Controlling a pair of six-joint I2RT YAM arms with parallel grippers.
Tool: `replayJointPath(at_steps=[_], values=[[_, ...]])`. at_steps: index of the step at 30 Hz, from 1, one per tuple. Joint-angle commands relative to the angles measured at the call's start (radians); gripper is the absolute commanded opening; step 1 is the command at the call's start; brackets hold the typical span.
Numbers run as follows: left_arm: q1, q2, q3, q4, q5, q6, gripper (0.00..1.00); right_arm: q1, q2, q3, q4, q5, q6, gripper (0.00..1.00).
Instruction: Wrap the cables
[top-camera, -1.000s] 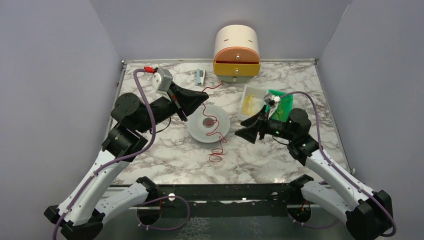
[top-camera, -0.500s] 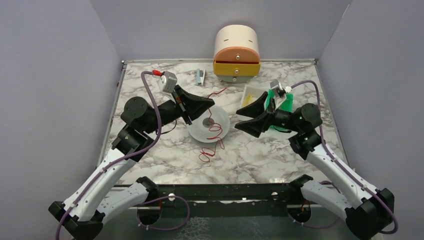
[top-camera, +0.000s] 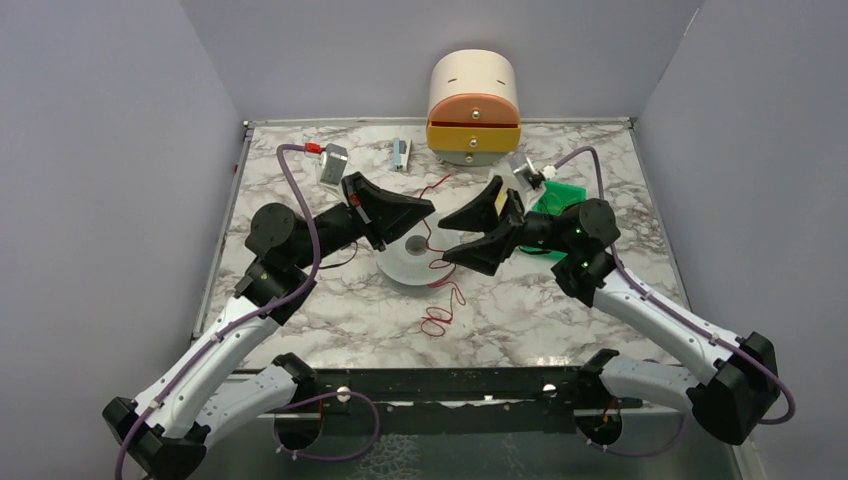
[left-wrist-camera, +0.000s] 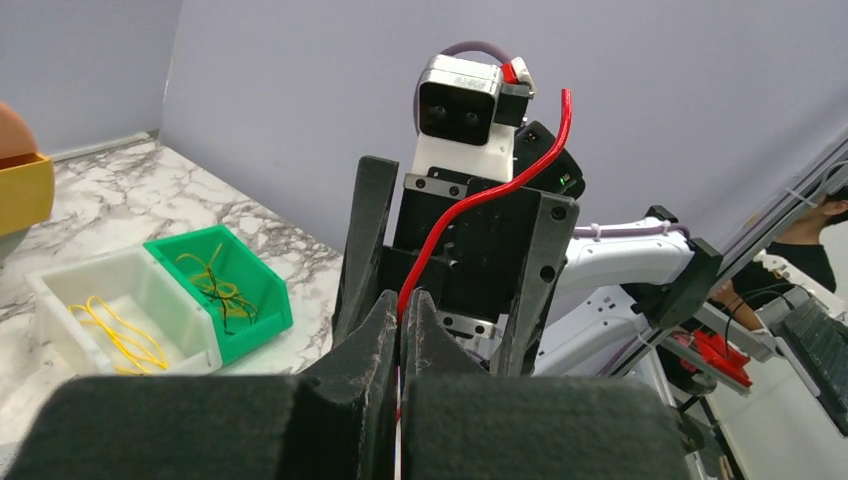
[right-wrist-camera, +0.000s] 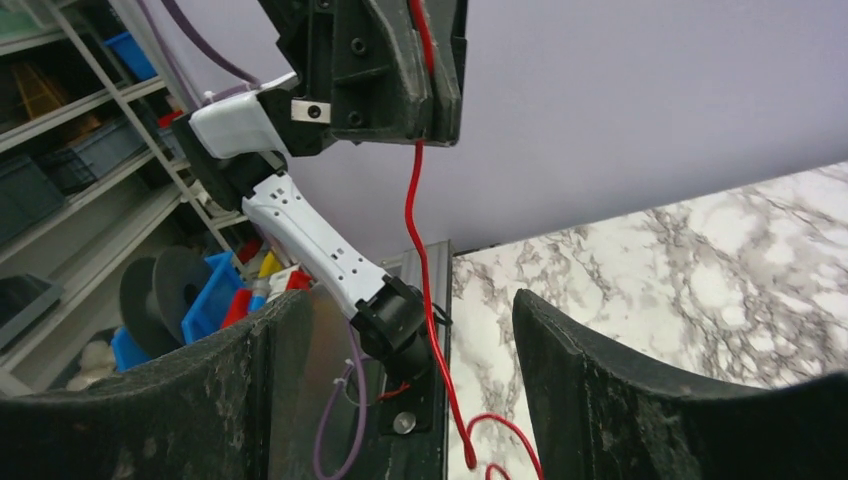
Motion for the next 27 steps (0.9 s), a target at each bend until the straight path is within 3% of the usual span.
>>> replayJointPath(at_steps=[1,7,11,21,27], values=[[-0.005,-0.009,-0.017,0.088,0.028,-0.054,0.0,0.057,0.057,0.056,0.072,0.05,-0.046,0.77],[-0.005,-0.011,-0.019,0.111,0.024,-0.07,0.0,0.128,0.145,0.086,0.125,0.062,-0.048,0.71],[-0.005,-0.014,-0.022,0.118,0.022,-0.072,0.0,0.159,0.171,0.097,0.138,0.073,-0.057,0.61],[-0.005,-0.024,-0.037,0.124,0.009,-0.07,0.0,0.173,0.132,0.054,0.12,0.123,-0.084,0.02],[-0.005,-0.027,-0.048,0.126,-0.003,-0.075,0.0,0.173,0.099,0.032,0.077,0.138,-0.12,0.01]])
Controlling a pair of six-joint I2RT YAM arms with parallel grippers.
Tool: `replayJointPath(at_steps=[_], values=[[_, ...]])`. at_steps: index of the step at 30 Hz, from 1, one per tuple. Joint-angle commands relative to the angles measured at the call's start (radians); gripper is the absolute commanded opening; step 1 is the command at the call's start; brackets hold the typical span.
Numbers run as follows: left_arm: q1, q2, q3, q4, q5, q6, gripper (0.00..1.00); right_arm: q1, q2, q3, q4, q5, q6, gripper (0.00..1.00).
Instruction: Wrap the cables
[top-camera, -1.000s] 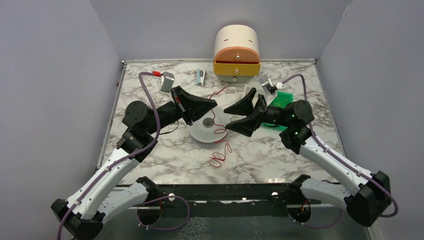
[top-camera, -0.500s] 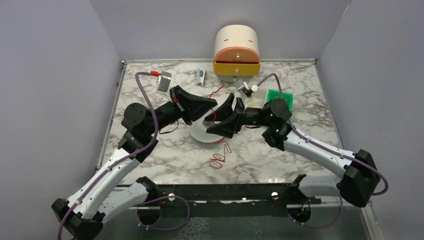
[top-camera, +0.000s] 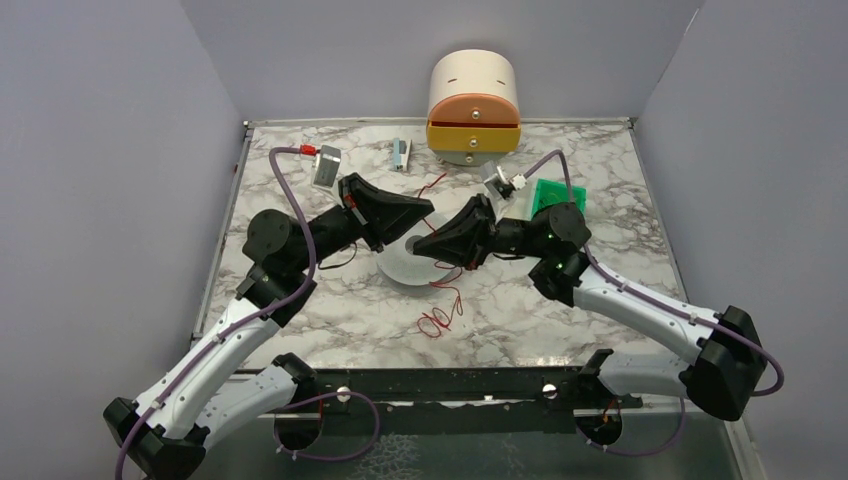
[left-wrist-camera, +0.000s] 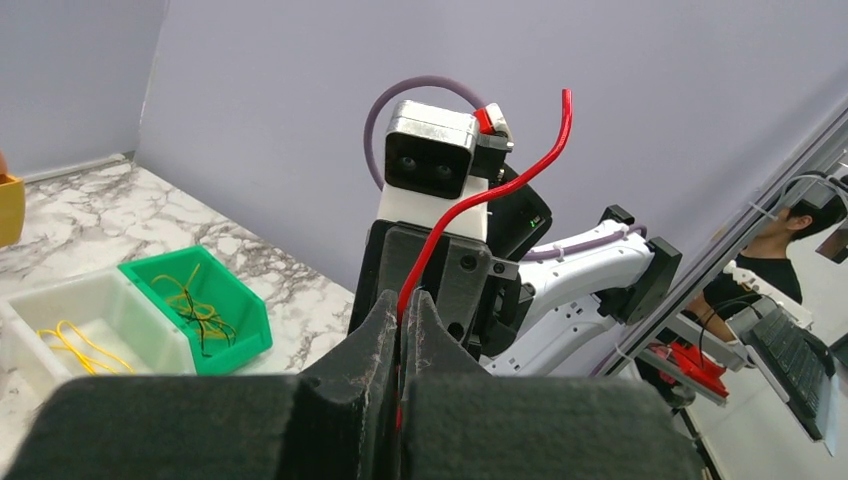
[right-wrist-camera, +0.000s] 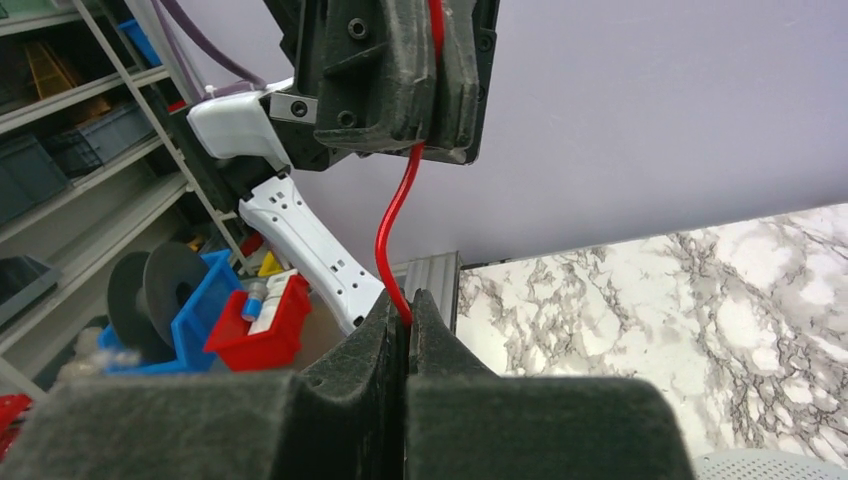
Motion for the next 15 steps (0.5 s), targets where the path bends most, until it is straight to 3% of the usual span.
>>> replayJointPath(at_steps=[1,6,15], values=[[-0.006,-0.021,-0.019,0.031,-0.016,-0.014,0.0,0.005,-0.044,-0.015,-0.029,0.042,-0.057,0.01],[-0.005,-0.049,-0.04,0.033,-0.074,-0.014,0.17,0.005,-0.078,-0.037,-0.134,0.071,-0.117,0.01],[-0.005,-0.049,-0.046,0.046,-0.09,0.0,0.19,0.005,-0.118,-0.083,-0.243,0.055,-0.163,0.01]])
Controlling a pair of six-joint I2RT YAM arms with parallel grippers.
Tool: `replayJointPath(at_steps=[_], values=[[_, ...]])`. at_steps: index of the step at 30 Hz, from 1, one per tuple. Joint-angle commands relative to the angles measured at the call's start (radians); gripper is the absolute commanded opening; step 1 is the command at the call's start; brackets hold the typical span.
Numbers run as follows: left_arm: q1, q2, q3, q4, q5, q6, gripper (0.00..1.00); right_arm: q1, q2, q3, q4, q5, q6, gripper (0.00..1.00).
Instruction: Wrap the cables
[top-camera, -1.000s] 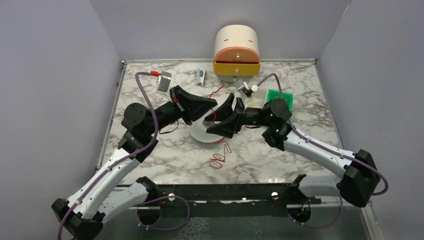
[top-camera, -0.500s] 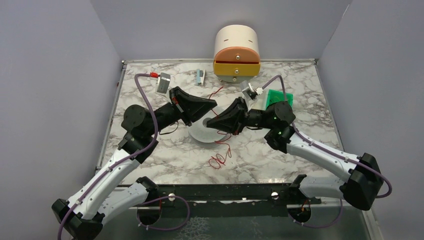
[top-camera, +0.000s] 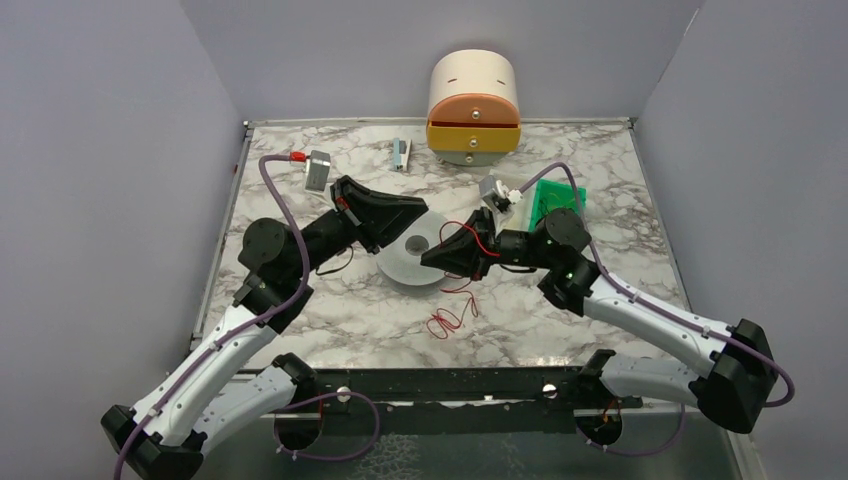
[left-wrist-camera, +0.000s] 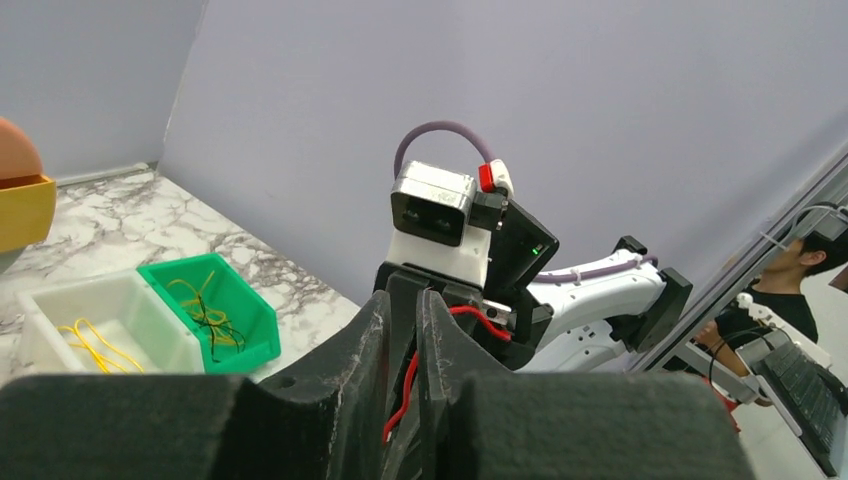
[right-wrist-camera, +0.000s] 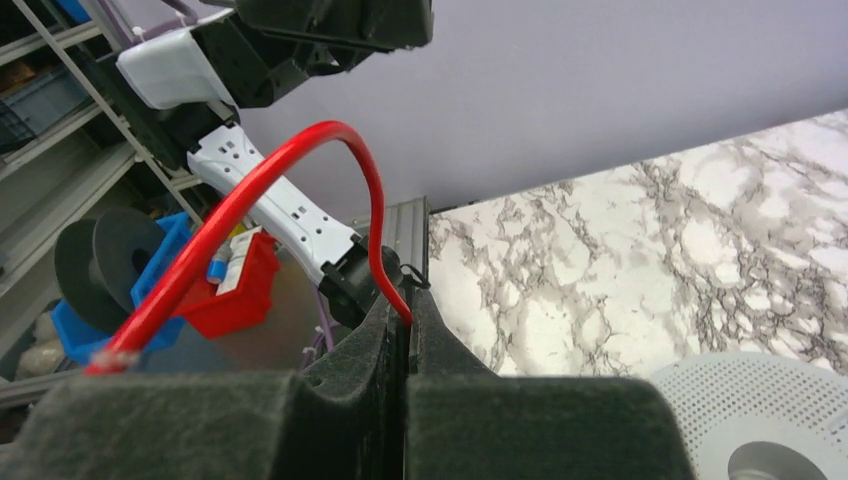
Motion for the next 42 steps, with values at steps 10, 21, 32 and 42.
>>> replayJointPath(at_steps=[10,21,32,42], values=[[-0.005,-0.02,0.033,-0.135,-0.007,0.163,0.51,0.004,-0.036,0.026,-0.32,0.088,-0.154,0.01],[-0.006,0.041,0.189,-0.604,0.075,0.563,0.65,0.005,0.022,0.186,-0.7,0.325,-0.284,0.01],[-0.048,0.135,0.276,-0.806,-0.124,0.824,0.69,0.007,0.095,0.268,-0.922,0.367,-0.252,0.01],[-0.169,0.18,0.24,-0.788,-0.192,1.011,0.72,0.008,0.164,0.293,-0.938,0.163,-0.174,0.01]])
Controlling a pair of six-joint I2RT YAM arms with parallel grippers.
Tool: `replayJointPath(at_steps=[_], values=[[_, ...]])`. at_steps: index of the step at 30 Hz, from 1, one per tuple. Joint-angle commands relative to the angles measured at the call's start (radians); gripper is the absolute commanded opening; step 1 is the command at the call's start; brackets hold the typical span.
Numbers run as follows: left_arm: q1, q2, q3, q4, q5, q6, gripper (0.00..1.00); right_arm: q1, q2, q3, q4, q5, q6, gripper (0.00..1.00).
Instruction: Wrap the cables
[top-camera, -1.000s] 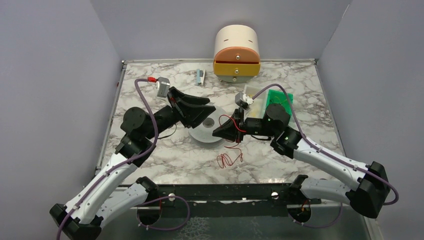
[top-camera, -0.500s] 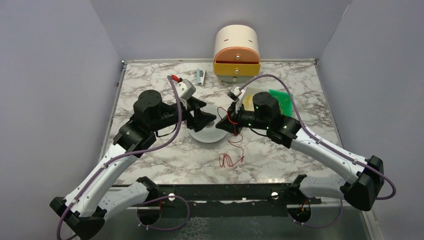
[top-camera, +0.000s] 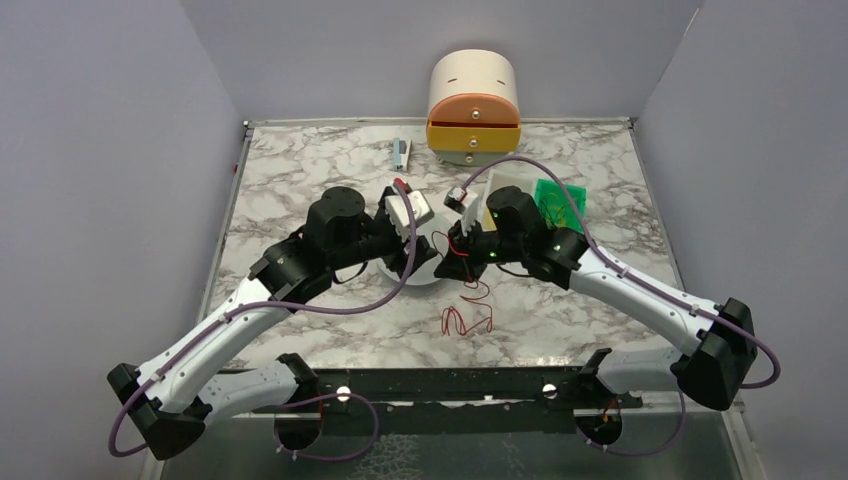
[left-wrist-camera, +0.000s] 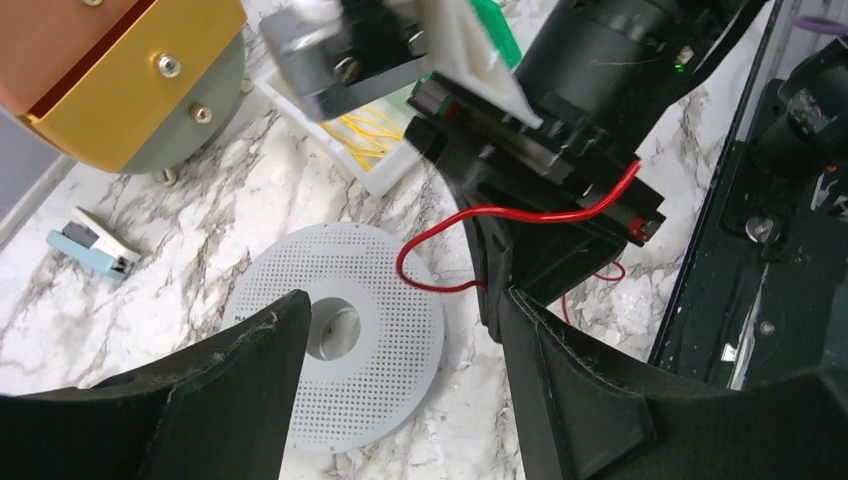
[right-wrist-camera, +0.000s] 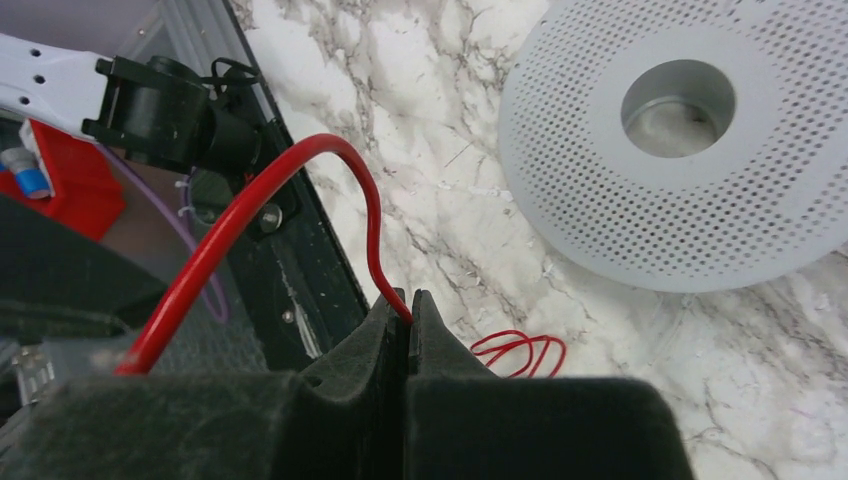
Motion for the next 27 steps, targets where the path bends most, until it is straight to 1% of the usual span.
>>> replayJointPath(at_steps=[1,5,9,13,17,21,27], values=[[-0.034,0.004,0.001,0.012,-0.018,0.112,0.72,0.007,0.03,0.038,-0.008,-0.134,0.046,0.01],[-0.043,-0.007,-0.015,0.023,-0.023,0.135,0.69,0.006,0.04,0.041,-0.001,-0.177,0.052,0.01],[-0.046,-0.016,-0.03,0.037,-0.025,0.146,0.63,0.007,0.047,0.037,0.009,-0.217,0.055,0.01],[-0.046,-0.008,-0.035,0.043,-0.029,0.15,0.6,0.007,0.04,0.025,0.037,-0.261,0.071,0.01],[-0.046,0.005,-0.03,0.052,-0.001,0.143,0.56,0.007,0.049,0.016,0.055,-0.295,0.082,0.01],[-0.046,0.013,-0.036,0.071,0.022,0.135,0.53,0.007,0.053,0.003,0.079,-0.317,0.097,0.01],[-0.046,0.018,-0.051,0.085,0.041,0.134,0.52,0.007,0.067,-0.003,0.101,-0.334,0.115,0.01]])
